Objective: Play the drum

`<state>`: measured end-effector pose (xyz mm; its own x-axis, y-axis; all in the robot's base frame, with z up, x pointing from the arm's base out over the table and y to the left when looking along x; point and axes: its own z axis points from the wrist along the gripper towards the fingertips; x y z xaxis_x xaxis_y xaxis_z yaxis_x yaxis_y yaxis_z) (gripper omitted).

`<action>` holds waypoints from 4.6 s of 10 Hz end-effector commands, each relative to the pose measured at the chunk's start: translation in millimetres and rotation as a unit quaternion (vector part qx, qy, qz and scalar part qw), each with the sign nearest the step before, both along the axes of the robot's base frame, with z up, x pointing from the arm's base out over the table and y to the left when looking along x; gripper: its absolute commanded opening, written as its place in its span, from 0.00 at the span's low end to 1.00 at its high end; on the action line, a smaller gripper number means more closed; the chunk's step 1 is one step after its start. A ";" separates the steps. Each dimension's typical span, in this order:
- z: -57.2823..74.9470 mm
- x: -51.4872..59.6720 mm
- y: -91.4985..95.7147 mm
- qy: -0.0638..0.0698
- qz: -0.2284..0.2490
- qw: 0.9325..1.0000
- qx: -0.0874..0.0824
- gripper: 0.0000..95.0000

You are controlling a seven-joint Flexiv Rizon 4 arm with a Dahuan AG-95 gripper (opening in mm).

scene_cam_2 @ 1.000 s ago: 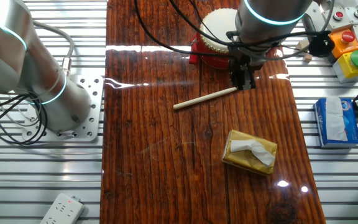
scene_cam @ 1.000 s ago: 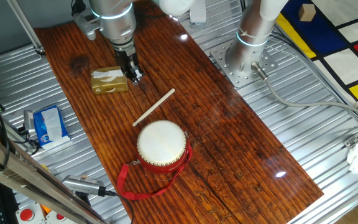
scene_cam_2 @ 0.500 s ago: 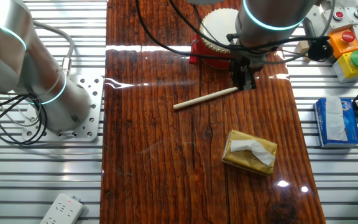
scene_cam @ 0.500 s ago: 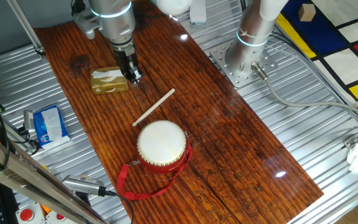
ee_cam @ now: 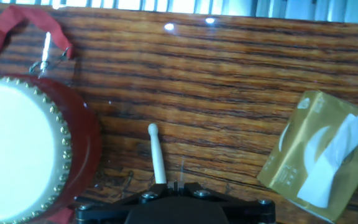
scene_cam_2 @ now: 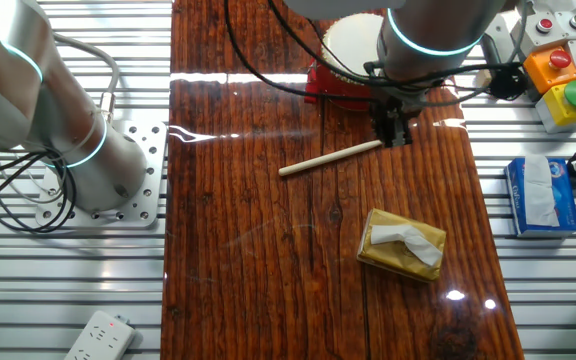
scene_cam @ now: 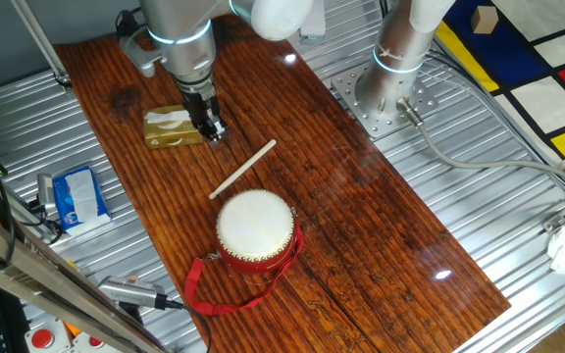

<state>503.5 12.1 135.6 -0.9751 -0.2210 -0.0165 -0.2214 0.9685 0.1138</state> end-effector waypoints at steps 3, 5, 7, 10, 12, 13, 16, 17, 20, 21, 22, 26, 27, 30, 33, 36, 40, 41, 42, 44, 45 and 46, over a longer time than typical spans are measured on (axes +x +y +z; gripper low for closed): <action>-54.7 -2.8 10.9 -0.002 -0.016 1.000 0.002 0.00; -70.8 -5.5 17.6 -0.004 -0.002 1.000 0.004 0.00; -77.0 -7.0 19.6 -0.004 0.008 1.000 0.000 0.40; -83.5 -8.9 21.7 -0.006 0.003 1.000 0.004 0.40; -90.4 -12.4 24.3 -0.003 -0.007 1.000 0.006 0.20; -92.2 -15.3 25.2 -0.002 -0.014 1.000 0.009 0.20; -91.7 -23.6 25.0 -0.003 -0.016 1.000 0.014 0.20; -91.5 -24.5 23.8 -0.004 -0.016 1.000 0.015 0.20; -90.7 -25.5 20.1 -0.003 -0.016 1.000 0.015 0.20; -90.7 -25.5 20.1 -0.002 -0.014 1.000 0.014 0.20; -90.6 -25.5 20.1 -0.002 -0.016 1.000 0.016 0.20; -90.6 -25.5 20.1 -0.001 -0.014 1.000 0.014 0.20; -90.6 -25.5 20.1 -0.010 -0.015 1.000 0.010 0.00; -90.6 -25.5 20.1 -0.050 -0.019 0.999 0.008 0.00; -90.6 -25.5 20.1 -0.049 -0.032 0.998 0.010 0.00; -90.6 -25.5 20.1 -0.049 -0.036 0.998 0.010 0.00; -90.6 -25.5 20.1 -0.048 -0.036 0.998 0.011 0.00; -90.6 -25.5 20.1 -0.046 -0.037 0.998 0.011 0.00; -90.6 -25.5 20.1 -0.046 -0.038 0.998 0.013 0.00; -88.0 -25.2 19.7 -0.024 -0.030 0.999 0.029 0.00; -86.2 -25.8 19.3 0.009 -0.017 1.000 0.024 0.00; -86.4 -27.4 19.0 0.026 -0.014 0.999 0.020 0.00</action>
